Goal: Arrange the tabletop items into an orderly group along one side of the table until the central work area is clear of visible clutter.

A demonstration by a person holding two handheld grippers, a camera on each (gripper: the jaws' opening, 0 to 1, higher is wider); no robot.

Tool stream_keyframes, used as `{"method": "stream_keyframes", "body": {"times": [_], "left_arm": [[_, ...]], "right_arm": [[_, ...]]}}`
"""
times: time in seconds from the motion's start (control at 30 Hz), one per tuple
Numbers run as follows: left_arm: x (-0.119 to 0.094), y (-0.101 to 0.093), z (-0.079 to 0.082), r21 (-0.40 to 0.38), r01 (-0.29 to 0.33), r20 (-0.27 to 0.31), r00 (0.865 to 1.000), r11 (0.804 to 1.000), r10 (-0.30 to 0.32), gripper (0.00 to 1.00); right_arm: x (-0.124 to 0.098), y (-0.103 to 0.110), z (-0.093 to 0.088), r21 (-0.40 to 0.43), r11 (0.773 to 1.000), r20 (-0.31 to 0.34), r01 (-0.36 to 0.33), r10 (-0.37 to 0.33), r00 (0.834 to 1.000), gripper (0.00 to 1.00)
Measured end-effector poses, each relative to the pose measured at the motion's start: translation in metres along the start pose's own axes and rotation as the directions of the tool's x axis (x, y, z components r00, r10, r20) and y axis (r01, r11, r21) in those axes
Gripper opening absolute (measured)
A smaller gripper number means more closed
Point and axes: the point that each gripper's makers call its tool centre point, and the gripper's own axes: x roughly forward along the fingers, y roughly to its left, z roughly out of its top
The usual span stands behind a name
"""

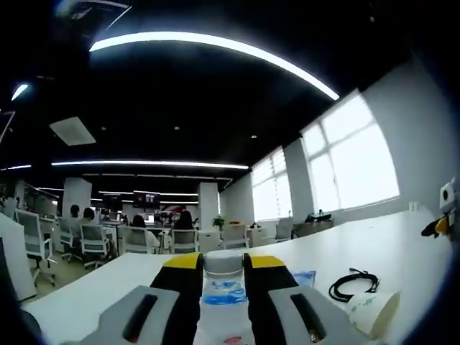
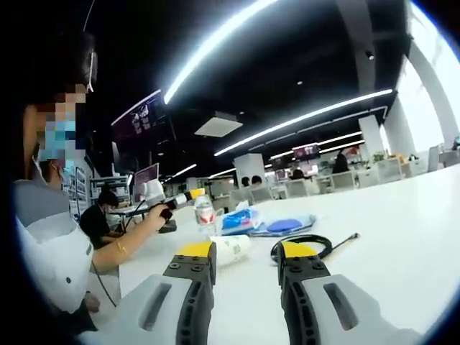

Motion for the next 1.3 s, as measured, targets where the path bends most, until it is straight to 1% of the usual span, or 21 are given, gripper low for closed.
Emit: {"method": "stream_keyframes", "body": {"times": [0.03, 0.07, 0.1, 0.13, 0.2, 0.27, 0.33, 0.47, 0.53, 0.57, 0.63, 0.73, 0.83, 0.93, 0.97, 1.0, 1.13, 1.2, 1.23, 1.27, 1.3], "left_arm": [[0.000, 0.000, 0.000, -0.001, 0.000, 0.000, 1.000, 1.000, 0.000, 0.21], [-0.004, 0.002, 0.012, -0.014, -0.006, 0.030, 1.000, 1.000, 0.006, 0.21], [-0.005, 0.005, 0.017, -0.017, -0.020, 0.053, 0.998, 1.000, 0.021, 0.21], [-0.006, 0.006, 0.019, -0.016, -0.025, 0.060, 0.998, 1.000, 0.026, 0.21], [-0.009, 0.011, 0.023, -0.007, -0.042, 0.061, 0.997, 0.999, 0.042, 0.21], [-0.011, 0.015, 0.025, 0.013, -0.051, 0.053, 0.997, 0.999, 0.050, 0.21], [-0.015, 0.021, 0.031, 0.032, -0.085, 0.069, 0.994, 0.996, 0.083, 0.20], [-0.018, 0.021, 0.042, 0.022, -0.083, 0.098, 0.992, 0.996, 0.081, 0.20], [-0.019, 0.021, 0.044, 0.019, -0.090, 0.095, 0.992, 0.996, 0.088, 0.20], [-0.019, 0.020, 0.043, 0.004, -0.087, 0.089, 0.992, 0.996, 0.086, 0.20], [-0.020, 0.013, 0.042, -0.015, -0.068, 0.078, 0.995, 0.998, 0.069, 0.19], [-0.022, -0.002, 0.038, 0.029, -0.042, 0.046, 0.998, 0.999, 0.041, 0.14], [-0.028, -0.014, 0.040, 0.047, -0.028, 0.052, 0.998, 0.998, 0.026, 0.14], [-0.030, -0.018, 0.039, 0.065, -0.023, 0.051, 0.998, 0.998, 0.020, 0.14], [-0.034, -0.022, 0.032, 0.100, -0.019, 0.021, 1.000, 0.995, 0.017, 0.14], [-0.038, -0.027, 0.029, 0.104, -0.016, 0.008, 1.000, 0.994, 0.015, 0.14], [-0.045, -0.039, 0.030, 0.092, 0.008, 0.003, 1.000, 0.996, -0.009, 0.14], [-0.045, -0.048, 0.029, 0.087, 0.030, -0.007, 1.000, 0.996, -0.030, 0.14], [-0.042, -0.056, 0.023, 0.079, 0.056, -0.037, 0.998, 0.995, -0.053, 0.13], [-0.040, -0.059, 0.018, 0.074, 0.068, -0.052, 0.997, 0.995, -0.065, 0.13], [-0.039, -0.060, 0.018, 0.073, 0.069, -0.053, 0.996, 0.995, -0.065, 0.13]], "right_arm": [[0.000, 0.000, 0.000, 0.002, 1.000, -0.001, 0.000, 0.000, 1.000, 0.32], [0.003, 0.001, 0.004, -0.014, 1.000, 0.001, 0.004, -0.004, 1.000, 0.32], [0.004, 0.001, 0.006, -0.021, 1.000, 0.004, 0.005, -0.005, 1.000, 0.32], [0.004, 0.001, 0.007, -0.023, 1.000, 0.006, 0.005, -0.005, 1.000, 0.32], [0.007, 0.004, 0.011, -0.036, 0.999, 0.010, -0.005, 0.005, 1.000, 0.32], [0.009, 0.007, 0.016, -0.050, 0.999, 0.014, -0.014, 0.015, 1.000, 0.28], [0.013, 0.010, 0.017, -0.066, 0.997, 0.008, -0.034, 0.034, 0.999, 0.27], [0.021, 0.011, 0.018, -0.095, 0.994, -0.011, -0.045, 0.045, 0.999, 0.27], [0.023, 0.010, 0.020, -0.116, 0.992, -0.019, -0.048, 0.046, 0.999, 0.27], [0.024, 0.010, 0.021, -0.121, 0.991, -0.021, -0.051, 0.049, 0.999, 0.27], [0.024, 0.011, 0.022, -0.127, 0.990, -0.021, -0.063, 0.061, 0.998, 0.27], [0.021, 0.013, 0.026, -0.129, 0.989, -0.016, -0.071, 0.069, 0.997, 0.27], [0.016, 0.017, 0.027, -0.151, 0.985, -0.022, -0.079, 0.077, 0.997, 0.27], [0.013, 0.018, 0.025, -0.169, 0.983, -0.032, -0.077, 0.072, 0.997, 0.27], [0.008, 0.019, 0.022, -0.190, 0.980, -0.043, -0.068, 0.061, 0.997, 0.27], [0.005, 0.019, 0.021, -0.193, 0.979, -0.048, -0.066, 0.058, 0.997, 0.27], [0.000, 0.017, 0.023, -0.180, 0.982, -0.047, -0.063, 0.055, 0.997, 0.27], [-0.003, 0.015, 0.026, -0.172, 0.984, -0.043, -0.046, 0.039, 0.998, 0.27], [-0.006, 0.014, 0.027, -0.182, 0.982, -0.035, -0.039, 0.033, 0.999, 0.27], [-0.007, 0.013, 0.028, -0.183, 0.982, -0.030, -0.034, 0.029, 0.999, 0.27], [-0.008, 0.012, 0.028, -0.182, 0.983, -0.027, -0.031, 0.027, 0.999, 0.27]]}}
